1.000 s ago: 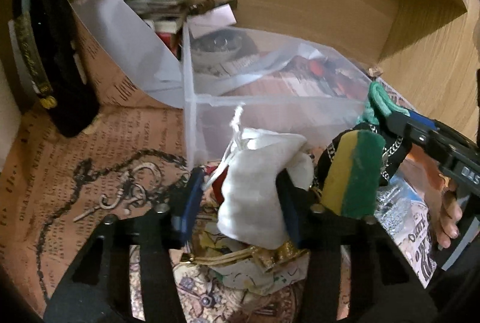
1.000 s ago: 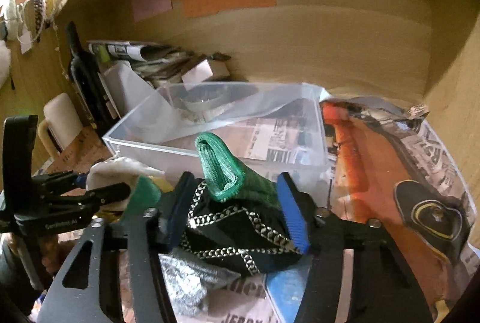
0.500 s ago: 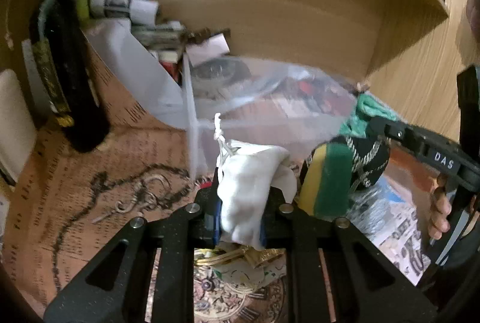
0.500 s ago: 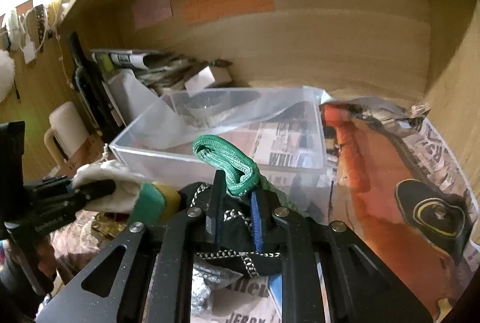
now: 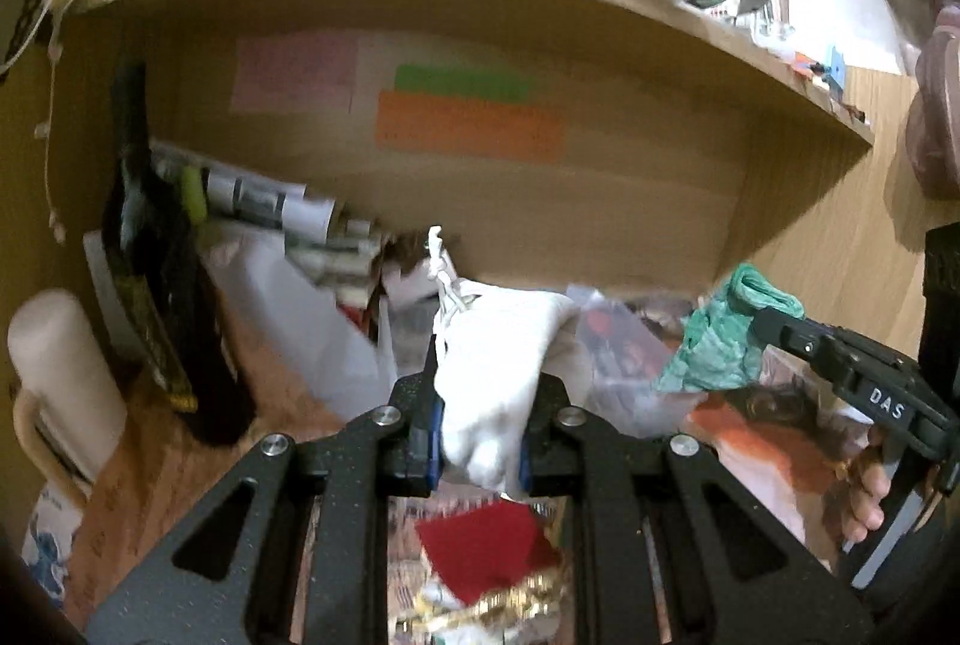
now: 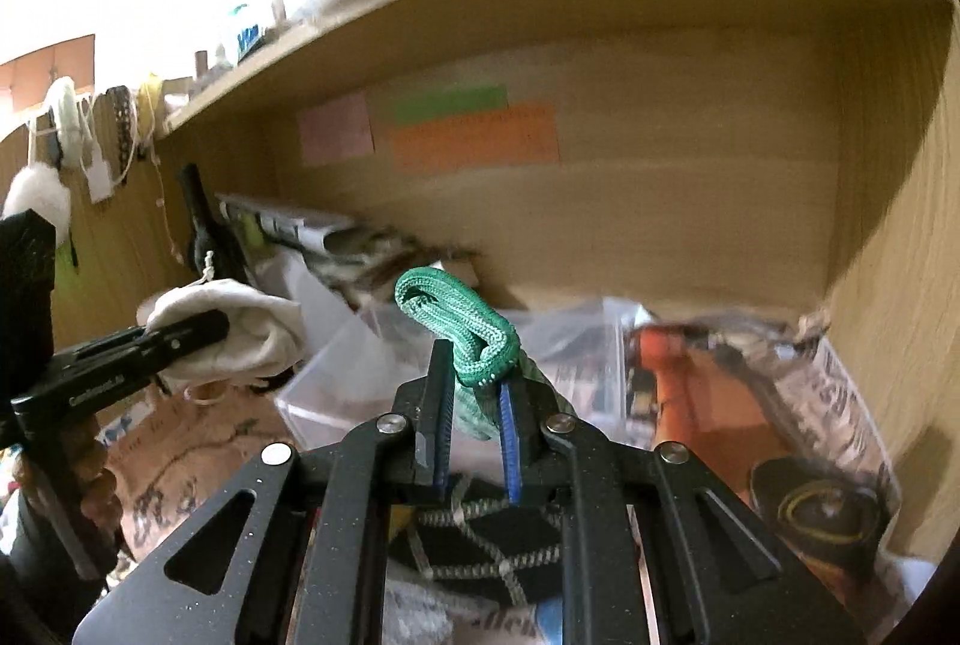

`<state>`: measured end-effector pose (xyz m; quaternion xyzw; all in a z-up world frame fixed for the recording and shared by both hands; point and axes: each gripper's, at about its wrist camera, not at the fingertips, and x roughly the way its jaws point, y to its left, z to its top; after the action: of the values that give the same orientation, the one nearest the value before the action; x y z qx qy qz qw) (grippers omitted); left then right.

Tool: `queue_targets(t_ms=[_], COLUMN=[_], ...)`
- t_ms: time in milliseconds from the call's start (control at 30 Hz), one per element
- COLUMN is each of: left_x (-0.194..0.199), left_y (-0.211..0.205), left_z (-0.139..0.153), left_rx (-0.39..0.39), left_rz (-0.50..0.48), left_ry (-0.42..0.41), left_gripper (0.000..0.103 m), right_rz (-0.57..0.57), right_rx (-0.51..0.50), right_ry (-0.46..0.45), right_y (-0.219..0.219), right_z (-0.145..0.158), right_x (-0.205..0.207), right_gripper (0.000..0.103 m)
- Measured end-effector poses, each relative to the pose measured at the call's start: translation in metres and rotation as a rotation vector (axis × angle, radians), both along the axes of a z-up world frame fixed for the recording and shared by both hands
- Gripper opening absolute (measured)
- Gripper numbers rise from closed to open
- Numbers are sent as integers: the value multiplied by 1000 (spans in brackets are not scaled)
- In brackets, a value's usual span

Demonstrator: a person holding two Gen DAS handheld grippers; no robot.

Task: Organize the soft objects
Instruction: 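Lift both items and release them into the clear plastic box with both tools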

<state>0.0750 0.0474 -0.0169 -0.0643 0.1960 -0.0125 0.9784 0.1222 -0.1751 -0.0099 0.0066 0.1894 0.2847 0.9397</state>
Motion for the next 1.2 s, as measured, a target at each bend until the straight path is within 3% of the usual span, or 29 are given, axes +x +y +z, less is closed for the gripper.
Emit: queue_targets(t_ms=[200, 567, 867, 967, 1067, 1200], left_x=[38, 122, 134, 134, 130, 117], left_y=[-6, -20, -33, -31, -28, -25], left_z=[1, -55, -70, -69, -66, -53], left_rx=[7, 31, 69, 66, 50, 38], left_rz=[-26, -81, -99, -99, -97, -92], left_ry=[43, 308, 347, 344, 326, 286], left_gripper=[18, 18, 18, 29, 44, 52], right_rz=[-3, -17, -25, -21, -25, -38], right_rx=[-10, -88, -155, -166, -165, -163], right_ry=[4, 151, 230, 245, 235, 193], right_y=[10, 29, 39, 41, 42, 41], right_z=[3, -36, -60, -63, -60, -52], right_x=[19, 68, 86, 88, 85, 76], right_gripper=[12, 12, 13, 25, 45, 64])
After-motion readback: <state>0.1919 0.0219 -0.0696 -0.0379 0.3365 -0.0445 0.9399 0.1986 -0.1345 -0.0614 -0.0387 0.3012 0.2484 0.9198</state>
